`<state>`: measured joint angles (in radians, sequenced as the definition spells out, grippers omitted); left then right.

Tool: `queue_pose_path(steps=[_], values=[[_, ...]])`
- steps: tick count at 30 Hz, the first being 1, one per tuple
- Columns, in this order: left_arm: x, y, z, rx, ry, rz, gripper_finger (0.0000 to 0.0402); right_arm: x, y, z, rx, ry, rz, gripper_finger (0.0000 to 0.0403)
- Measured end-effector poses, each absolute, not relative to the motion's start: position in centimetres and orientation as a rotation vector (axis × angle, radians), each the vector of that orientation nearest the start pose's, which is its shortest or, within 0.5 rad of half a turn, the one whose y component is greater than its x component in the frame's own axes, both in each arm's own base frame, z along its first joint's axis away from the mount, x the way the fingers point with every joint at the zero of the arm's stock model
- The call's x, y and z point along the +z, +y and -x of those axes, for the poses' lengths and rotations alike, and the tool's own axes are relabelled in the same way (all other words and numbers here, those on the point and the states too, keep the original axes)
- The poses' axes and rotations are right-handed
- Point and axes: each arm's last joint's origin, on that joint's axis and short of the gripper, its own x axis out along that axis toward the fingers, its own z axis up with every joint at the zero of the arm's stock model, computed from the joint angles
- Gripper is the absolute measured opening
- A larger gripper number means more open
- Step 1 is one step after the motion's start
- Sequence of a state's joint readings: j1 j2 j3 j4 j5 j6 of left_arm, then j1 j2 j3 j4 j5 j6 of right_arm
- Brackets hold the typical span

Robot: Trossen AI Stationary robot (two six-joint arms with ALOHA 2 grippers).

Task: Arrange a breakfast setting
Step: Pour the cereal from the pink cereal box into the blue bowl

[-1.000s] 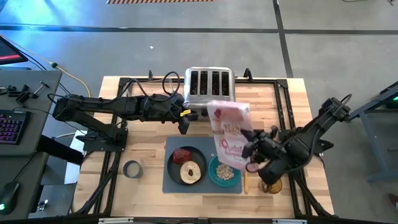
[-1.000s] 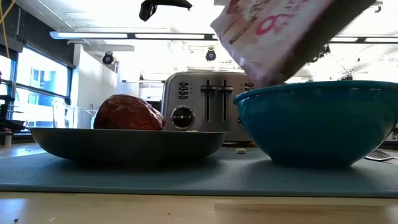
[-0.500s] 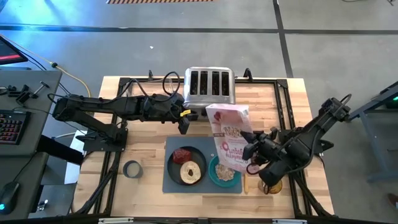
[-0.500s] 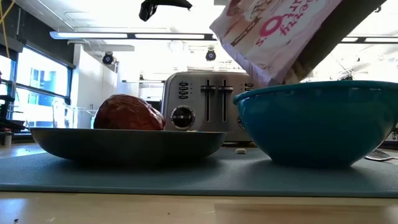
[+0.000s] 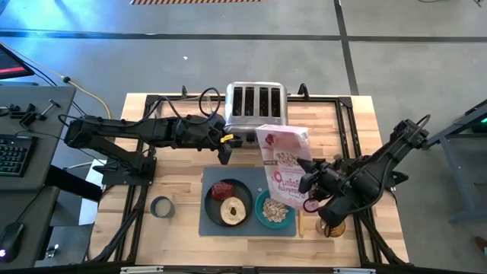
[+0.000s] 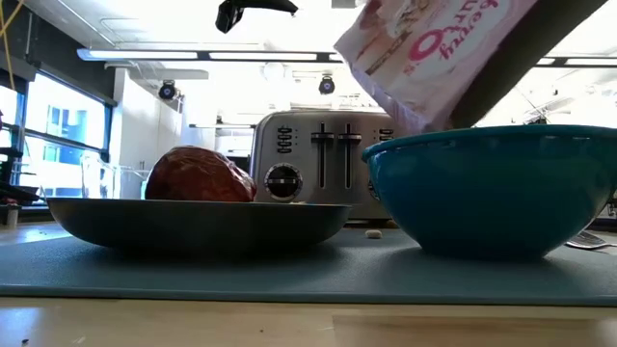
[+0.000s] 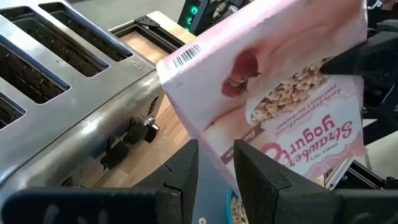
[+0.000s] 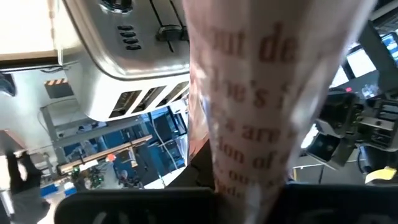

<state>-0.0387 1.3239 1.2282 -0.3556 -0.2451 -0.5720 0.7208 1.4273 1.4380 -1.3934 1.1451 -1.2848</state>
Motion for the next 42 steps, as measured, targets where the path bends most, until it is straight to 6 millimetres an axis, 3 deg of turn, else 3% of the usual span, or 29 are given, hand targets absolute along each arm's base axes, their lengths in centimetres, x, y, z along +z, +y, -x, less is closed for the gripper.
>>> queue_pose_path(steps=[14, 19, 26, 31, 36, 42], values=[[35.4, -0.4, -29.1, 0.324, 0.376, 0.496, 0.0090, 36.1, 12.2, -17.9, 0.270, 1.057, 2.054, 0.0000], [35.4, -0.4, -29.1, 0.324, 0.375, 0.496, 0.0090, 35.9, 12.6, -18.4, 0.279, 1.048, 2.096, 0.0000], [35.4, -0.4, -29.1, 0.324, 0.376, 0.496, 0.0090, 35.6, 13.6, -19.4, 0.257, 1.036, 2.290, 0.0000], [35.4, -0.4, -29.1, 0.320, 0.379, 0.474, 0.0090, 35.5, 14.0, -19.5, 0.341, 0.993, 2.241, 0.0000], [35.4, -0.4, -29.1, 0.320, 0.379, 0.471, 0.0090, 35.6, 13.6, -19.6, 0.276, 1.022, 2.275, 0.0000], [35.4, -0.3, -29.1, 0.323, 0.378, 0.472, 0.0090, 35.4, 14.0, -19.7, 0.333, 0.996, 2.249, 0.0000]])
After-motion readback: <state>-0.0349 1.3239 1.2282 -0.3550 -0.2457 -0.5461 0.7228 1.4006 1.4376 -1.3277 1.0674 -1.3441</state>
